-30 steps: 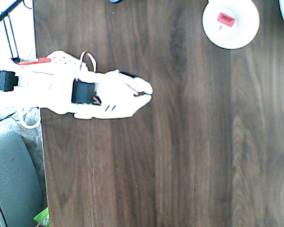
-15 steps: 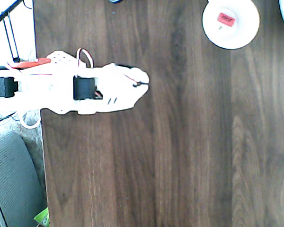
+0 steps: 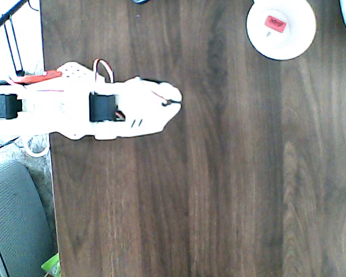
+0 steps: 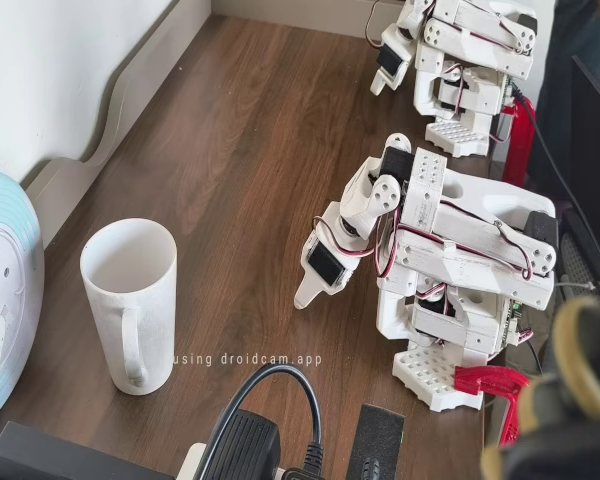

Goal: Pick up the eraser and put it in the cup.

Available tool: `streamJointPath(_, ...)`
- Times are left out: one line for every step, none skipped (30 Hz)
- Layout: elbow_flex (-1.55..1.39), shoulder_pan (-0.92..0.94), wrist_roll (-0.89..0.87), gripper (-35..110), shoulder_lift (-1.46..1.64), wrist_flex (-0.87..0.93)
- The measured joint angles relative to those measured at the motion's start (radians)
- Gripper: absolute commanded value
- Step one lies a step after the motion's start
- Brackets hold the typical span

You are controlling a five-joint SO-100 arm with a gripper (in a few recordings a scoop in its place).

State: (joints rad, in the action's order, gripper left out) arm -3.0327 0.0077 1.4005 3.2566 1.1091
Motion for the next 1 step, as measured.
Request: streamJointPath(0.0, 0.0, 0.0, 5, 0.0, 0.0)
